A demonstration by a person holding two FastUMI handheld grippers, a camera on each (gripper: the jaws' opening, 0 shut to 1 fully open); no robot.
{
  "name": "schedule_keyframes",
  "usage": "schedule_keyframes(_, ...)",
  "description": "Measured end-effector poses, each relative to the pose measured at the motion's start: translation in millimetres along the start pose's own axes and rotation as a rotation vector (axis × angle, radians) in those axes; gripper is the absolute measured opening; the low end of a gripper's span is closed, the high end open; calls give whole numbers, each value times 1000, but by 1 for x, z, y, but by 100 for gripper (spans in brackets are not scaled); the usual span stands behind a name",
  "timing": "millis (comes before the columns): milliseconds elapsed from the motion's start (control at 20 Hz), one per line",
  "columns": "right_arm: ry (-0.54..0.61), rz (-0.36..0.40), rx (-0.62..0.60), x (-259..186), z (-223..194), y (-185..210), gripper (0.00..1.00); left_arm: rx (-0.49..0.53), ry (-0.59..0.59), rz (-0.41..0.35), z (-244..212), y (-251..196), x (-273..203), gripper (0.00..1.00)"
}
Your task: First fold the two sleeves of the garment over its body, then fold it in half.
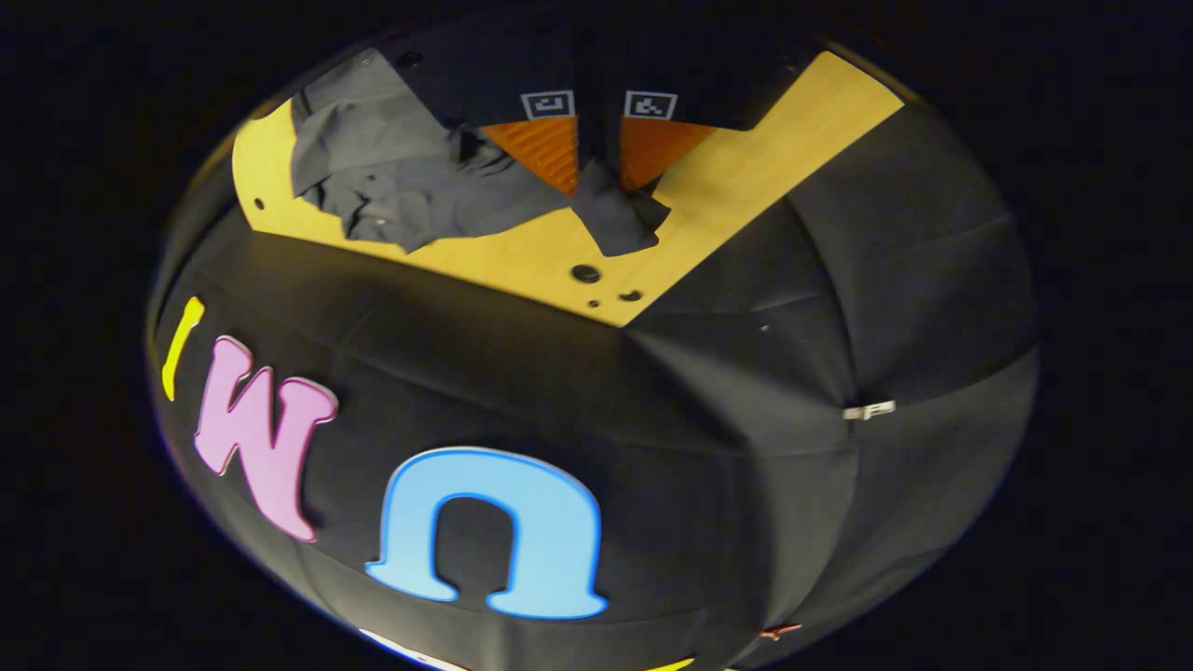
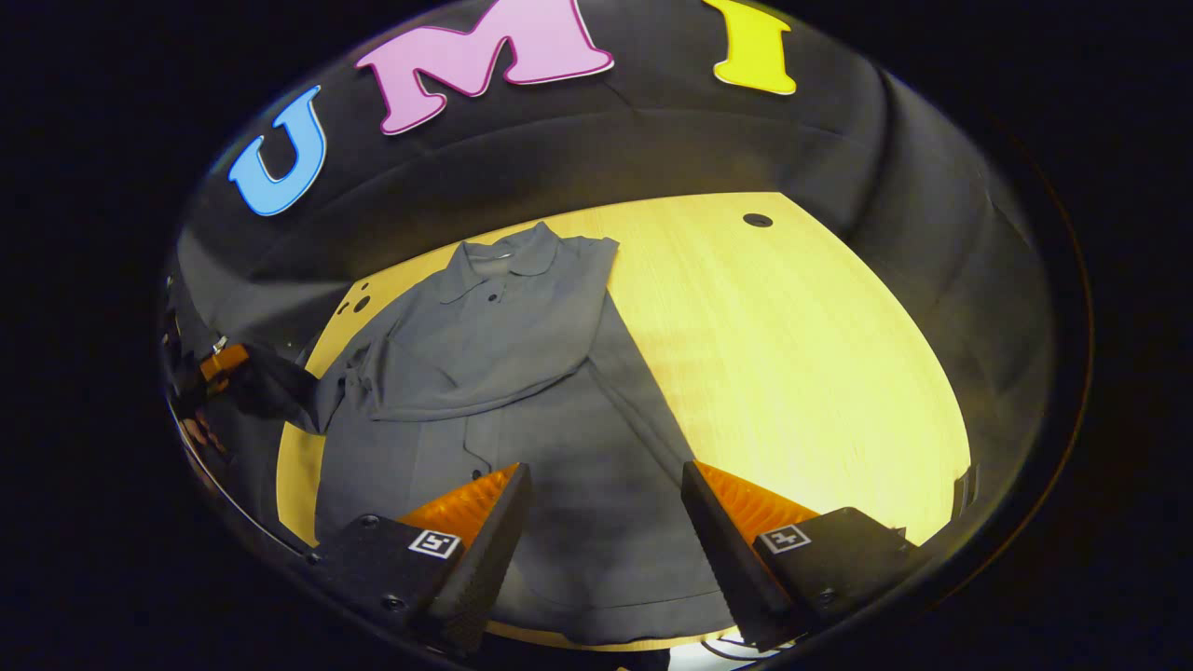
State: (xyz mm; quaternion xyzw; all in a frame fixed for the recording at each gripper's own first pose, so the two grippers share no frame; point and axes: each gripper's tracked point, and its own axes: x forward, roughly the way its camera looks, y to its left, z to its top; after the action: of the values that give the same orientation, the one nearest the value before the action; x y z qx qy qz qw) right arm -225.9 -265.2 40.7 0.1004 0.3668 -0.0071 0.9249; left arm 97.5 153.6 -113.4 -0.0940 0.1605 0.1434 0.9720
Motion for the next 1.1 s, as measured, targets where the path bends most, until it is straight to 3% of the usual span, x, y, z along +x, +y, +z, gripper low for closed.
schedule_keyframes(450,20,-4,77,0,-15,-52,99,101,5,-326,-5,-201,7,5)
schedule_keyframes(800,38,5,108,-6,-31,-77,99,125,98,-485,-51,-309,4,5)
schedule_keyframes(1100,72,35,121,-5,-45,-85,99,145,176,-548,-90,-367,2,5)
